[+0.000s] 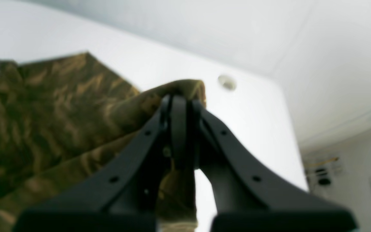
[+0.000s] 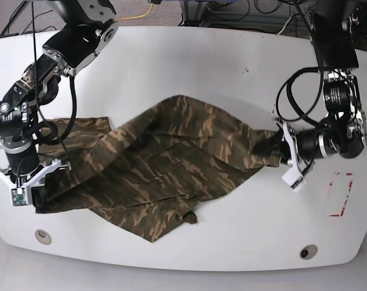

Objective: Layout the t-shirt on the table in an organized manner, then fold the t-shirt properly
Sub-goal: 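Lift the shirt with both grippers and swing it up off the table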

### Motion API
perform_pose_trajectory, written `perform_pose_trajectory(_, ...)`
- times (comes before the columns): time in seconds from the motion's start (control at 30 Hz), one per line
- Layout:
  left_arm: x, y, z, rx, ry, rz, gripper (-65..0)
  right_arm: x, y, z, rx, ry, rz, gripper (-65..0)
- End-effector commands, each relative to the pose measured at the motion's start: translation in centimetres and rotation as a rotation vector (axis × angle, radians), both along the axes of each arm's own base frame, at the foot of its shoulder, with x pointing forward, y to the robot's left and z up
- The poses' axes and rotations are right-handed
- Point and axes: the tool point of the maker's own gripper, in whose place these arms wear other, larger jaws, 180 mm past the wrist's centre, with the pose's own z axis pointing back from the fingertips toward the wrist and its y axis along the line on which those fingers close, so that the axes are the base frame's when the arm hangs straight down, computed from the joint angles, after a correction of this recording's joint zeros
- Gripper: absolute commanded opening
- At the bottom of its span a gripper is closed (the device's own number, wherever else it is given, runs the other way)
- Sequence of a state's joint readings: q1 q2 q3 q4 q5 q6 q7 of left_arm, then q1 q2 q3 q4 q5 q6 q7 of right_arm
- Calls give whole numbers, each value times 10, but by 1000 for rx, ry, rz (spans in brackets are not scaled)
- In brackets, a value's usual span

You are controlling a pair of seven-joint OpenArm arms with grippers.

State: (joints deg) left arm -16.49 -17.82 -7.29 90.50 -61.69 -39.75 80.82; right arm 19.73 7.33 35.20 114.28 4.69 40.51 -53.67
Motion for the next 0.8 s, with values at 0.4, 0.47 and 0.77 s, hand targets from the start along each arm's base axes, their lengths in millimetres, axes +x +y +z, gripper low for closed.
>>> perform_pose_trajectory(0.4, 88, 3, 177, -47, -429, 5, -650, 57, 7, 106, -120, -188, 36, -631)
perform_pose_trajectory(0.47, 97, 6, 197, -59, -459, 13, -650, 64, 4, 114, -115, -192, 25, -631)
perform_pose_trajectory(0.77, 117, 38, 290, -62, -608, 72, -649, 79, -29, 175, -126, -263, -34, -631)
